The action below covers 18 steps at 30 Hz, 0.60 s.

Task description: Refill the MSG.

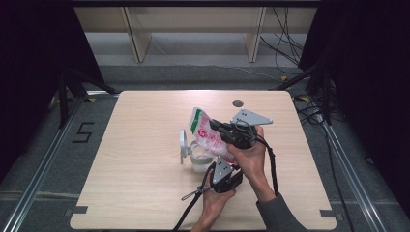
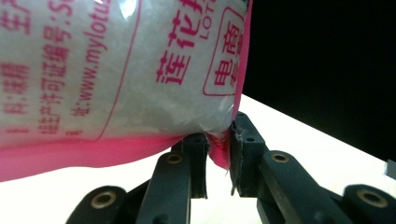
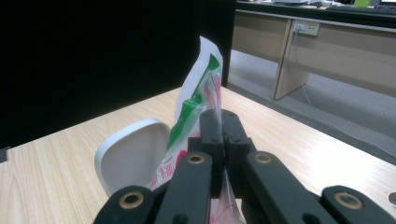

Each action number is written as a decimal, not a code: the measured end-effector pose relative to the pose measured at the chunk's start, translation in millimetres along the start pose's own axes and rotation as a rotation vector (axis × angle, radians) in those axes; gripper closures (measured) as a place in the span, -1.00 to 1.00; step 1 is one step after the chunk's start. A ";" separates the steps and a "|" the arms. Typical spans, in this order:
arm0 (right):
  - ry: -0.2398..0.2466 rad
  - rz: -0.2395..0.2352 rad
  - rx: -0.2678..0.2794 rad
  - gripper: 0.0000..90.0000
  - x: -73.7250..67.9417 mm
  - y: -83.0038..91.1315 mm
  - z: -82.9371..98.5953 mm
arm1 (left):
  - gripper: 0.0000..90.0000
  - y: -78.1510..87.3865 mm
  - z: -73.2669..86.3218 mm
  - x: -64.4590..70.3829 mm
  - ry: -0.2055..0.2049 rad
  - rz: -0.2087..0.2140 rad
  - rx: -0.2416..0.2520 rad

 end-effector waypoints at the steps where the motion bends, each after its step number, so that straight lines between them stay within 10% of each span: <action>1: -0.012 0.000 -0.011 1.00 -1.6 0.5 1.1 | 0.73 -0.4 -0.5 0.3 0.006 0.000 0.005; 18: 0.024 -0.011 -0.009 1.00 -4.8 -2.1 0.2 | 0.73 -1.7 -3.4 2.9 0.025 0.011 0.016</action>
Point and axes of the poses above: each handheld gripper's, and its own axes: y roughly backward along the jaws, z roughly out of its underside, x roughly to its right, the point moved 9 cm from there along -y, roughly forward along the jaws, and after that the axes turned 9 degrees about x, right-handed, at the moved point
